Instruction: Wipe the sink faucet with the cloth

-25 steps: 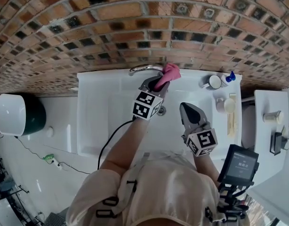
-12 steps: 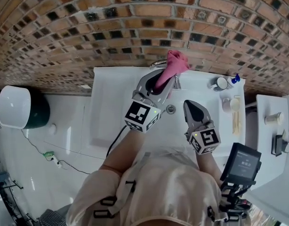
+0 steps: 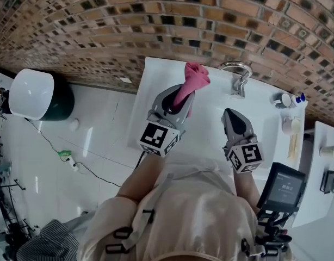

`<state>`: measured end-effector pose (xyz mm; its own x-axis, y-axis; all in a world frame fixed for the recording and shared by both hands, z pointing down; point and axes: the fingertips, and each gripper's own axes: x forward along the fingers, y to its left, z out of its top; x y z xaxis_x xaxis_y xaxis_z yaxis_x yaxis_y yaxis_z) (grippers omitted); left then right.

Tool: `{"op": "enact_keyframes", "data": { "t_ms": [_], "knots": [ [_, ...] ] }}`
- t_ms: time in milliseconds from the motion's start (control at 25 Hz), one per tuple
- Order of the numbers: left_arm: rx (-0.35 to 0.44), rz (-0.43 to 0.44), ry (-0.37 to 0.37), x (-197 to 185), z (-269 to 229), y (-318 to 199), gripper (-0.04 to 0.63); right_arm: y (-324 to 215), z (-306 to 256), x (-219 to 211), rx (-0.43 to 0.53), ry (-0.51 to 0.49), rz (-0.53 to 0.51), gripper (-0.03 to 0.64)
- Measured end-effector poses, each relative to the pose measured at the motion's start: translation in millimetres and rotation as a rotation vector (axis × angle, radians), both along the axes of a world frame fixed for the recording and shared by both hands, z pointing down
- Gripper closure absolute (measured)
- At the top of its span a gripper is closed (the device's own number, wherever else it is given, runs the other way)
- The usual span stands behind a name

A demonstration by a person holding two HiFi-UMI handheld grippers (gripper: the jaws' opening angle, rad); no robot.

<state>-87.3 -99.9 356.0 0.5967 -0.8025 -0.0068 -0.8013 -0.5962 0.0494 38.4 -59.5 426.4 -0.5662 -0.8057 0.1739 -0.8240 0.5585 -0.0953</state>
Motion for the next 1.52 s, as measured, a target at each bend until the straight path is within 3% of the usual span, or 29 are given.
{"op": "enact_keyframes", "data": {
  "t_ms": [200,360,680,960,1080,1280,1400,1520],
  "knots": [
    [-0.111,-0.11,-0.027,-75,53,8,0.505,5,10,-45,-0.028,0.01,-0.041,0.625],
    [-0.212,-0.151,-0.055,-108,103,9,0.505,5,22,-60,-0.057,0.019,-0.041,0.625],
    [-0.497,-0.174,-0.091,-135,224,15,0.503,4,59,-64,-0.149,0.036,-0.015,0.626],
    [-0.672,-0.235,-0.208,-150,303,18,0.502,2,83,-53,-0.214,0.062,0.007,0.624],
    [-0.697,-0.237,-0.237,-150,317,20,0.5,1,89,-49,-0.225,0.069,0.006,0.624],
    [-0.709,-0.205,-0.27,-146,326,20,0.376,-1,97,-45,-0.233,0.077,0.01,0.624],
    [-0.677,-0.216,-0.274,-151,309,15,0.364,-3,95,-43,-0.228,0.077,0.009,0.626],
    [-0.598,-0.238,-0.232,-153,273,4,0.362,-4,83,-39,-0.206,0.081,0.02,0.626]
  ]
}}
